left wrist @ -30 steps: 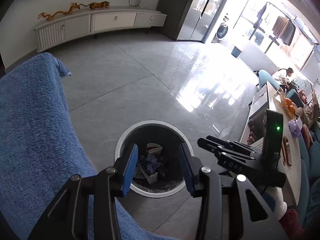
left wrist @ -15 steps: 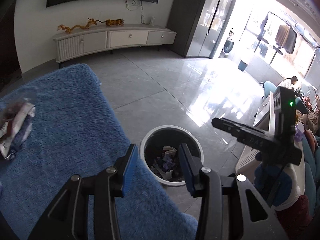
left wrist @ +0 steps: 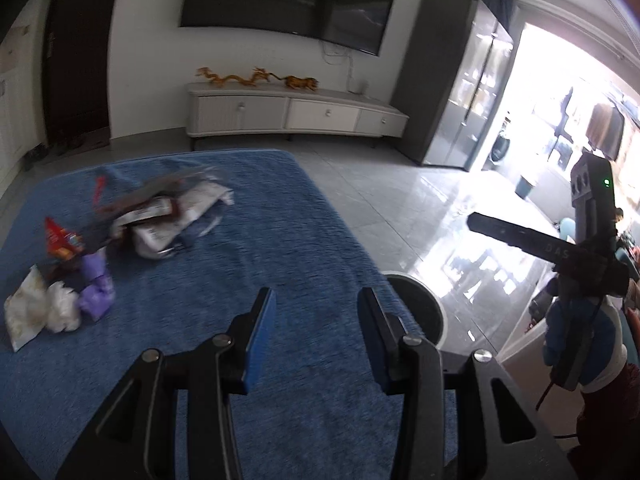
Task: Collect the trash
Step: 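Move both open tools back over the remaining wrappers, then grasp a white printed bag with the right tool while the left tool grasps a red chip bag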
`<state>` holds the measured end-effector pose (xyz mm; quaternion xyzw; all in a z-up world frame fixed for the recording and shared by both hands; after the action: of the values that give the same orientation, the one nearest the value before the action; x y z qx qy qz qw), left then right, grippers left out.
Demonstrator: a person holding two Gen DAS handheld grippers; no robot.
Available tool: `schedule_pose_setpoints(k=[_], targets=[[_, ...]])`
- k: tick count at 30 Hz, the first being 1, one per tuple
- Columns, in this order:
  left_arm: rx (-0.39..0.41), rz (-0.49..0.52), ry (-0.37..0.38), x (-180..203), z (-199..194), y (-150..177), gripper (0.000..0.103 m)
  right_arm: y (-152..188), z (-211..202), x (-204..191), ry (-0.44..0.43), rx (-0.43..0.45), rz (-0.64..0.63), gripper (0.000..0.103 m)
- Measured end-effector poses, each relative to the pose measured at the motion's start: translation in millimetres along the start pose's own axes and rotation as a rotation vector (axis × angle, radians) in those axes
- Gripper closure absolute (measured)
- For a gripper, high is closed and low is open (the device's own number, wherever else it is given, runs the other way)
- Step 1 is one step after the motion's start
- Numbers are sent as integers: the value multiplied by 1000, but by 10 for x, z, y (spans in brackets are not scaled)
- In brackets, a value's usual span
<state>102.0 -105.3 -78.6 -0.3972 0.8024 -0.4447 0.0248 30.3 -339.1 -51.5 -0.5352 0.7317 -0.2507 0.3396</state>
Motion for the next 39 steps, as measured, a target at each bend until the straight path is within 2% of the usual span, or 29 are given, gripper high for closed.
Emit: schedule_pose_setpoints(k=[3, 5, 6, 11, 17, 19, 25, 31, 33, 34, 38, 39], targets=[[19, -50, -50, -383, -223, 64, 62, -23, 25, -264, -27, -7, -49, 66], [29, -94, -87, -660, -327, 64, 52, -50, 101, -454, -46, -17, -80, 61], [41, -120, -113, -836, -387, 51, 52, -68, 160, -537, -56, -24, -92, 60], [76, -228, -199, -1506, -522, -70, 51, -168, 592, -975, -154, -68, -113, 60], [89, -285, -275, -2083, -479, -194, 51, -183, 1197, -1488, -255, -133, -126, 60], [81, -300, -302, -2267, -407, -224, 51, -185, 1412, -1591, -284, -160, -104, 60], [67, -339, -323, -2604, -211, -296, 51, -224, 2031, -1619, -366, -242, 70, 60], [40, -364, -305, -2783, 26, -346, 52, -300, 2453, -1614, -424, -282, 189, 60], [30, -370, -297, -2805, 76, -325, 53, -305, 2543, -1603, -442, -295, 221, 60], [29, -370, -294, -2802, 103, -309, 53, -303, 2581, -1599, -450, -299, 235, 64], [13, -361, -274, -2774, 173, -266, 78, -326, 2612, -1591, -484, -290, 272, 70], [13, -363, -271, -2774, 178, -262, 80, -339, 2607, -1609, -488, -285, 274, 72]])
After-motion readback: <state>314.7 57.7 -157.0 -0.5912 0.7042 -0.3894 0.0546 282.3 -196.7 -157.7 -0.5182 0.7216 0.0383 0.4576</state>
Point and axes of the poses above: each gripper's, at about its wrist camera, not at the fingertips, and z roughly the way its jaws point, x to its right, y to its underside, the point moved 7 cm from there along z, roughly the way its jaws point, and after that the axes turned 8 degrees about y, right-handed, at the moved point
